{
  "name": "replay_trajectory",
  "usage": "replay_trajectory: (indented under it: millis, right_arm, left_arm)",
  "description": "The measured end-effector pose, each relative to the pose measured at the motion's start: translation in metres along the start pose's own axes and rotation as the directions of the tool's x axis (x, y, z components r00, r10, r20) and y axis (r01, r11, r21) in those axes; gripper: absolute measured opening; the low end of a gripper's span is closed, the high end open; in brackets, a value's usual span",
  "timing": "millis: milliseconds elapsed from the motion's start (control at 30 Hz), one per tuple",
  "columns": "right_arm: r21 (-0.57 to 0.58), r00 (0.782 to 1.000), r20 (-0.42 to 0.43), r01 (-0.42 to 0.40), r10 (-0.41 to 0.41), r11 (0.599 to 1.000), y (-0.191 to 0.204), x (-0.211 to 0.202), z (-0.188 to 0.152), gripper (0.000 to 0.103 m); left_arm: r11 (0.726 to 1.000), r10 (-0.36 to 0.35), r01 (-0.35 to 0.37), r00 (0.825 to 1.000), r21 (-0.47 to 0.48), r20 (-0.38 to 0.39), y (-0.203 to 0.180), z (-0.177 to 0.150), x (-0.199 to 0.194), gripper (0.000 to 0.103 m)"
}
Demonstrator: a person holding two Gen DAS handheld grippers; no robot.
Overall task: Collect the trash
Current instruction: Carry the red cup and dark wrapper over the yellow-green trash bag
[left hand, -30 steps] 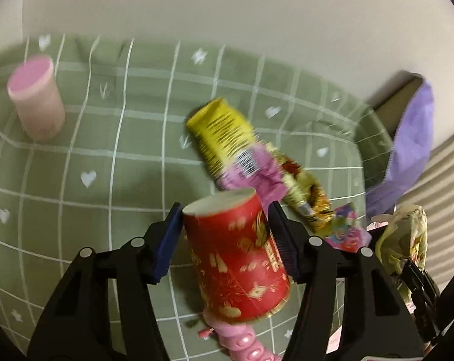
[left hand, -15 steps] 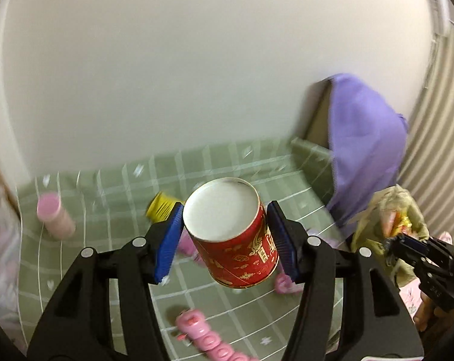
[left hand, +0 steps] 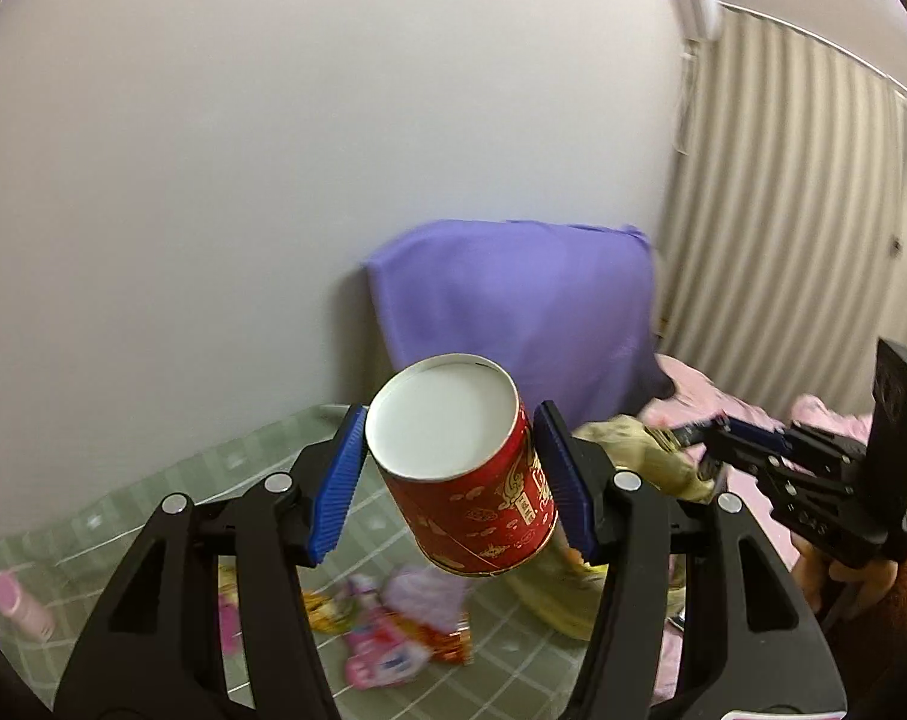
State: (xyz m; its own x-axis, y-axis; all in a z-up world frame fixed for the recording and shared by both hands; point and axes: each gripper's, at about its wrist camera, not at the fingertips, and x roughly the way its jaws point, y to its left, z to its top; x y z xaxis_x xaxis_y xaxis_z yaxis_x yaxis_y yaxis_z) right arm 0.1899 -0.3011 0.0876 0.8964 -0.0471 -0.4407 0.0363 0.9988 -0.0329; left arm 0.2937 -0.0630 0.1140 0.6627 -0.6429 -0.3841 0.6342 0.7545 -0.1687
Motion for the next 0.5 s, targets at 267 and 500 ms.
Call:
replay_trajectory:
  millis: [267,500]
  right_arm:
    - [0.078,0.994,-0.006,0.11,-0.11,0.991,-0.046,-0.015,-0.013,0.02]
    - [0.109,0.986,-0.014,0.165,-0.165,0.98,-0.073,-0.021,-0.021,0.02]
  left_arm:
    - [0.988,-0.127,0.132,0.99,0.084,-0.067,-0.059,-0.004,0.039,0.054]
    - [0.975,-0.208,0.216,0.971,0.059,-0.121,-0.078,-0.005,0.073,0.054]
